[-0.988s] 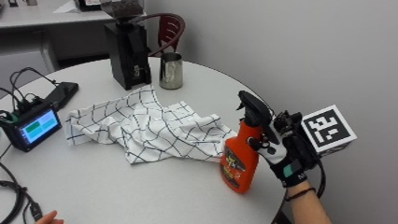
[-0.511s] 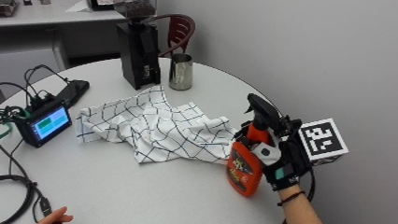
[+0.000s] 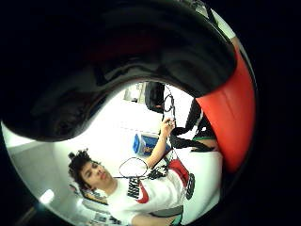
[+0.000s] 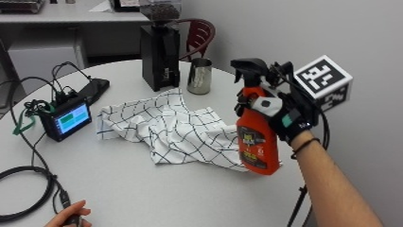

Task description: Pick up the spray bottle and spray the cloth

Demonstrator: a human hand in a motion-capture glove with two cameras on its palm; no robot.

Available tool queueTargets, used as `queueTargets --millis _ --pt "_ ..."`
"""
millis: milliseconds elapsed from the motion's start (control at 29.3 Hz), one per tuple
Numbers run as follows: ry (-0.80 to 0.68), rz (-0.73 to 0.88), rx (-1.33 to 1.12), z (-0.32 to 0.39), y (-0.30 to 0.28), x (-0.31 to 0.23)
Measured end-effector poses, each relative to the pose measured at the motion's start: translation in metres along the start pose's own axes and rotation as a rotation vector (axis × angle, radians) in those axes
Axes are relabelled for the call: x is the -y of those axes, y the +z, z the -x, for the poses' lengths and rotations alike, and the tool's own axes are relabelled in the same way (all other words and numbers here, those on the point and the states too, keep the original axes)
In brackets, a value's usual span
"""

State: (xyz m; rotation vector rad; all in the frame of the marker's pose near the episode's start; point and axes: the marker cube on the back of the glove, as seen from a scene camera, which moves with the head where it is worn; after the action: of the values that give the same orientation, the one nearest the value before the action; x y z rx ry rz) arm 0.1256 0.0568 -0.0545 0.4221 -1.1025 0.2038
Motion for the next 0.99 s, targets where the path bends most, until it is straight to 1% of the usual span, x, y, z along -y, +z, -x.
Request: queueTargets --millis 102,204,375,477,647,716,886,988 --pt "0.069 0.069 -0.077 0.004 0.008 0.012" --pt "0.151 0.136 -0.135 -0.021 0.023 0.011" --pt "0.262 0.219 -0.130 -0.064 0.040 -0.003" --pt "0.277 0.225 -0.149 -0.058 0.034 -0.001" --pt "0.258 0.169 -0.216 -0.011 -0.002 0.015" --pt "0.270 0.164 -0.243 -0.003 -0.005 0.019" --pt "0.359 0.222 -0.246 -0.046 0.021 0.011" --pt "0.366 0.240 -0.219 -0.056 0.031 0.012"
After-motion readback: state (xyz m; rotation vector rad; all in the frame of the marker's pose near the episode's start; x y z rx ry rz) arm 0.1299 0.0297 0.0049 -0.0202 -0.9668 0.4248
